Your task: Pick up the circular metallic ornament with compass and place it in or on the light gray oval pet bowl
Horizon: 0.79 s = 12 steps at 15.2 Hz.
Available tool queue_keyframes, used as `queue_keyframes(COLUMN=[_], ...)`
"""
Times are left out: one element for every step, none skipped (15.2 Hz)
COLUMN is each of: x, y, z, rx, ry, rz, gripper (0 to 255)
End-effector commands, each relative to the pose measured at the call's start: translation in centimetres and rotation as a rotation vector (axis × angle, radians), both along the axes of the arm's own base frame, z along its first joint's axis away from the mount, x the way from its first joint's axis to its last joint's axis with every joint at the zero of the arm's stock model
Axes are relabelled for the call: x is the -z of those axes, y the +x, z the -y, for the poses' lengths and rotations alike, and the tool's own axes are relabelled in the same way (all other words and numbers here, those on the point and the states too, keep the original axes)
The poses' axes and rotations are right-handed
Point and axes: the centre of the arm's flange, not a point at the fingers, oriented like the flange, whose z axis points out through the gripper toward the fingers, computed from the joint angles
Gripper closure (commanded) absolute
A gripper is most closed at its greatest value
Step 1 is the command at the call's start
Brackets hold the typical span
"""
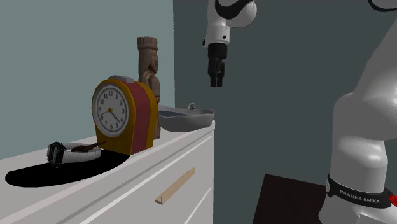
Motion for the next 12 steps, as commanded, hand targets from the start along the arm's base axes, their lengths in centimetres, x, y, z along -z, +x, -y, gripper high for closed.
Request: queue_keyframes(x=[0.3, 0.4, 0.5, 0.6, 0.7, 0.8, 0.9, 1.1, 1.2, 1.3, 1.5, 1.6], y=[2.5, 3.8, 5.1, 6.3, 7.6, 8.8, 10.1, 11.3, 12.6, 13.8, 15.0, 16.3], z=[1.1, 1.7, 2.2, 2.7, 3.2, 3.8, 4.3, 4.9, 5.4, 6.0, 6.5, 7.1], rx=[0.009, 0.014, 0.018, 0.023, 0.027, 0.032, 0.036, 0.041, 0.045, 0.050, 0.054, 0.059], ry=[-0.008, -0.011, -0.015, -0.018, -0.022, -0.025, -0.029, -0.033, -0.036, -0.040, -0.043, -0.047], rz=[-0.009, -0.014, -0.019, -0.024, -0.029, -0.033, -0.038, -0.043, -0.048, -0.052, -0.057, -0.062], gripper=[0, 0, 0, 0, 0, 0, 0, 0, 0, 0, 0, 0])
